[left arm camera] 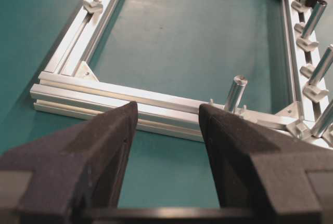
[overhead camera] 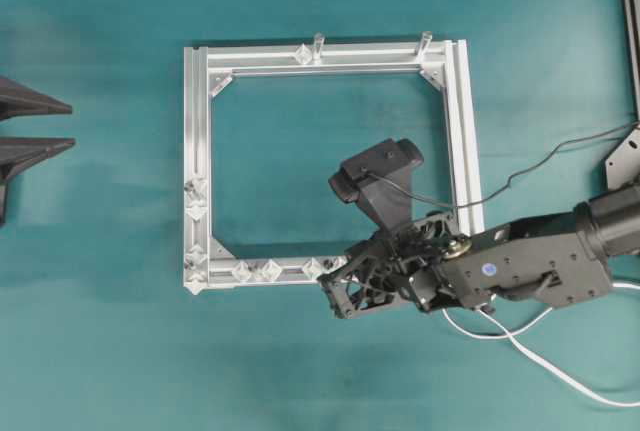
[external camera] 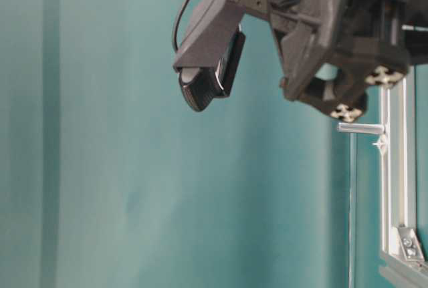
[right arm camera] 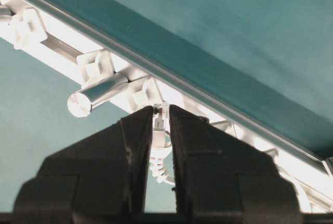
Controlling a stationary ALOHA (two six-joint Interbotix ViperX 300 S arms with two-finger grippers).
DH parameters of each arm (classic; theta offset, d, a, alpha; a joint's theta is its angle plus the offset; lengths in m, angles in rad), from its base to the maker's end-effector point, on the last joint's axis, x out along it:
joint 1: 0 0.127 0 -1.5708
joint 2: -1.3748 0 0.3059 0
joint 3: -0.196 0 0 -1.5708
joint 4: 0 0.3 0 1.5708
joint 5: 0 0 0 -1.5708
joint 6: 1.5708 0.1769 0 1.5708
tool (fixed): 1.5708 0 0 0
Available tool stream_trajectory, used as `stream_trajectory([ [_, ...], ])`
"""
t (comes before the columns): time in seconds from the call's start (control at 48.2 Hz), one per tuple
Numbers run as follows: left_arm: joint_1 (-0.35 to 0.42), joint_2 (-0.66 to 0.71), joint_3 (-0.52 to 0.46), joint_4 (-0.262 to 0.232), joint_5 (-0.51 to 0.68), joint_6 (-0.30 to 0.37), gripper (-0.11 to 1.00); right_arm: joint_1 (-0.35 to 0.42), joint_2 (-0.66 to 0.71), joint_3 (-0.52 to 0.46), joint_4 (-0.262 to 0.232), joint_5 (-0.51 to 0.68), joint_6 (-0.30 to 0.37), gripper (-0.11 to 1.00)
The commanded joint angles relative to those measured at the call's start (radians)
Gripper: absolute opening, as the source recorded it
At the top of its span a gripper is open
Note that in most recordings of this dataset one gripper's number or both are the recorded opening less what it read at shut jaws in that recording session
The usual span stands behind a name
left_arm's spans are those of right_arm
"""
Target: Move the cable alternately left and right between 8 closely spaced pins so it hooks onto each one.
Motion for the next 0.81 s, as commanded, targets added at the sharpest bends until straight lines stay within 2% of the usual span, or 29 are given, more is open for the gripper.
stream_trajectory([
  [0.0, 0.003, 0.009, -0.012, 0.003, -0.011, -0.006, 0.54, 0.006, -0.017, -0.021, -0.002, 0.0, 0.002, 0.12],
  [0.788, 0.003, 0.009, -0.012, 0.003, -0.011, -0.006, 0.54, 0.006, -0.017, -0.018, -0.011, 0.0, 0.0, 0.12],
])
